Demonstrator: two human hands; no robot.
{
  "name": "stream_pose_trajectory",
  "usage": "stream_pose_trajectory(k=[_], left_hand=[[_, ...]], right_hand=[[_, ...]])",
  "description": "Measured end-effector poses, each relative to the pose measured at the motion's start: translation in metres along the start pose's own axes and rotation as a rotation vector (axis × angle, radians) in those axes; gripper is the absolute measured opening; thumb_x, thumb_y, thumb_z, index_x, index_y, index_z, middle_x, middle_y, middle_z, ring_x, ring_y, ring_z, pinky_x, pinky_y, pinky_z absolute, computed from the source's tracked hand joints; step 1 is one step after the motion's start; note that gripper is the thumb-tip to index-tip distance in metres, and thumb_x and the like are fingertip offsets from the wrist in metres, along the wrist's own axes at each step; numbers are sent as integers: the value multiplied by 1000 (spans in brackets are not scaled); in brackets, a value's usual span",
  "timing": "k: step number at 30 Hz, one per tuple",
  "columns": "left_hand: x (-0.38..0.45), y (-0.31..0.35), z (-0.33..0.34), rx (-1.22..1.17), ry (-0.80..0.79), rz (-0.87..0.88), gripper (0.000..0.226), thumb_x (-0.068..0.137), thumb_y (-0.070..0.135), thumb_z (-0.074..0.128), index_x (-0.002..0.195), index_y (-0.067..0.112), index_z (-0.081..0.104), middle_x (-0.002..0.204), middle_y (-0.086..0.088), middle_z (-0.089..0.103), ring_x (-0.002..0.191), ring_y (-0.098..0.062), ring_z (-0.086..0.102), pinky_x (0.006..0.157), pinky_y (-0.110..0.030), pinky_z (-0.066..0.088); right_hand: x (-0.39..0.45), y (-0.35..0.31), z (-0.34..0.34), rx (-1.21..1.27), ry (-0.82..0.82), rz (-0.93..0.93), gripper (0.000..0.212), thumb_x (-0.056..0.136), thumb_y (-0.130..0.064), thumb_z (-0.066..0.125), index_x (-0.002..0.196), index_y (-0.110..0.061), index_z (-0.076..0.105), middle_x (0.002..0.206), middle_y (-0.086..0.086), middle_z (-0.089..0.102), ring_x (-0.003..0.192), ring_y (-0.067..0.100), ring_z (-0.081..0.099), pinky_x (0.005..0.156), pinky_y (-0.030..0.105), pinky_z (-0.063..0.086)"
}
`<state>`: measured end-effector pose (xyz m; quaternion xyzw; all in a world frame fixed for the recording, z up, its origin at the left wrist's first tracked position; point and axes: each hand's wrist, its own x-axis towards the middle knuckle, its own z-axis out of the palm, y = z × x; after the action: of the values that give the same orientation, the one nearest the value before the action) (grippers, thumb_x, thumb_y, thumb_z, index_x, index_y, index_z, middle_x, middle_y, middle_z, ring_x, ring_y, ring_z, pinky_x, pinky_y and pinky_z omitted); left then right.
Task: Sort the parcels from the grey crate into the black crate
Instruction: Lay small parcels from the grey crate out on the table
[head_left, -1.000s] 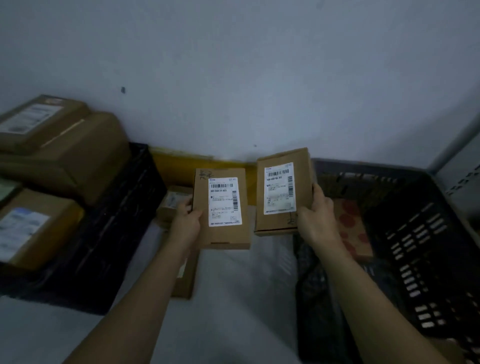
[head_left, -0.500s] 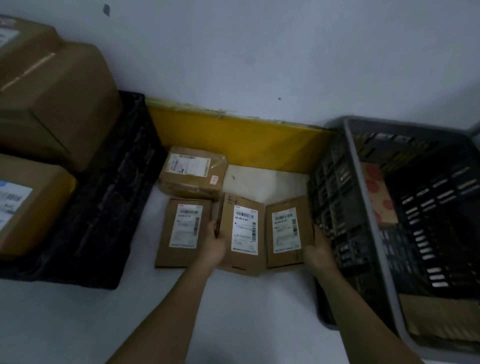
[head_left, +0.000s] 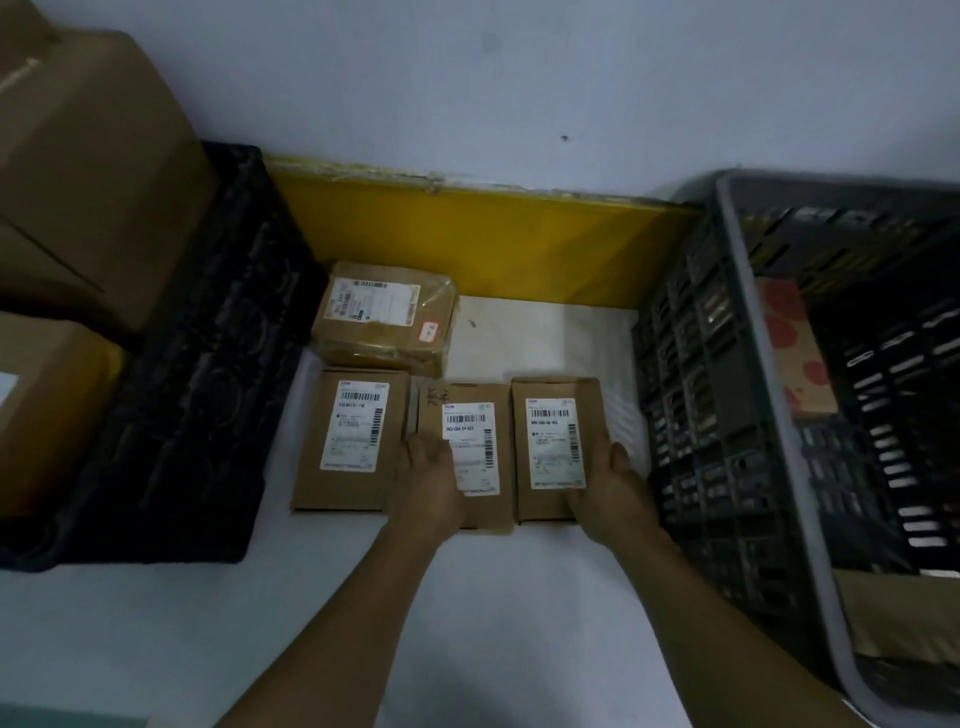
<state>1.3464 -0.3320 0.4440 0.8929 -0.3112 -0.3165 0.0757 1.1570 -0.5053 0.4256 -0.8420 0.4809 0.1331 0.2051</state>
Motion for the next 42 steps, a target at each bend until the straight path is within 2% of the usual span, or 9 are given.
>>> stream_pose_trajectory(k=[5,9,12,18,22,26,30,37,42], left_hand=[[-3,17,-21,41,117,79,68,94,32,69,155,23,40,166,-13,28,152,-35,29,119,-53,43],[-8,52,-55,143,219,162,70,105,45,52,166,21,28,175,-15,14,162,-38,11,131,-51,17],[-11,76,-77,189,307,235,72,106,49,46,168,21,22,175,-15,16,161,-38,12,130,-54,19],[-19,156,-114,107,412,386,75,106,56,42,168,21,18,173,-13,23,160,-36,17,129,-56,20],[-40,218,-126,26,450,499,75,109,54,40,170,22,11,177,-10,13,163,-33,9,131,-54,17],[-50,272,-122,29,493,589,73,110,51,40,169,19,15,177,-13,14,163,-34,8,131,-53,15],[-47,323,-106,100,538,638,74,109,47,43,170,17,14,177,-14,13,164,-32,5,133,-49,13],[-24,378,-61,274,427,520,81,105,51,47,169,14,14,174,-17,19,162,-34,13,131,-48,18],[-7,409,-48,307,185,387,78,104,52,48,164,9,22,166,-22,26,156,-41,19,123,-54,33]], right_hand=[[-1,-4,-16,-98,53,-36,87,98,-41,62,168,-15,17,160,21,36,136,41,46,105,50,54],[-10,-17,-51,-172,162,-130,81,97,-37,60,168,-9,30,157,25,45,141,44,44,118,49,44],[-27,-28,-86,-131,283,-207,72,95,-39,52,157,-4,47,148,26,55,140,48,48,115,55,48],[-72,-35,-179,21,654,-371,47,101,-24,69,140,0,62,139,20,64,137,40,54,117,53,48],[-68,16,-221,9,873,-276,52,101,-34,61,143,-3,64,144,20,64,139,42,54,119,56,43],[-46,91,-238,7,716,11,68,102,-51,48,156,-10,51,158,20,51,149,44,42,120,60,40],[-17,157,-236,-23,565,116,76,105,-62,49,166,-19,34,169,16,37,157,41,31,124,58,35],[40,197,-222,-15,219,8,76,107,-57,43,171,-27,15,174,16,21,157,43,25,122,57,34],[65,203,-202,-92,-46,-64,67,109,-61,32,170,-37,17,175,11,21,154,42,28,122,61,30]])
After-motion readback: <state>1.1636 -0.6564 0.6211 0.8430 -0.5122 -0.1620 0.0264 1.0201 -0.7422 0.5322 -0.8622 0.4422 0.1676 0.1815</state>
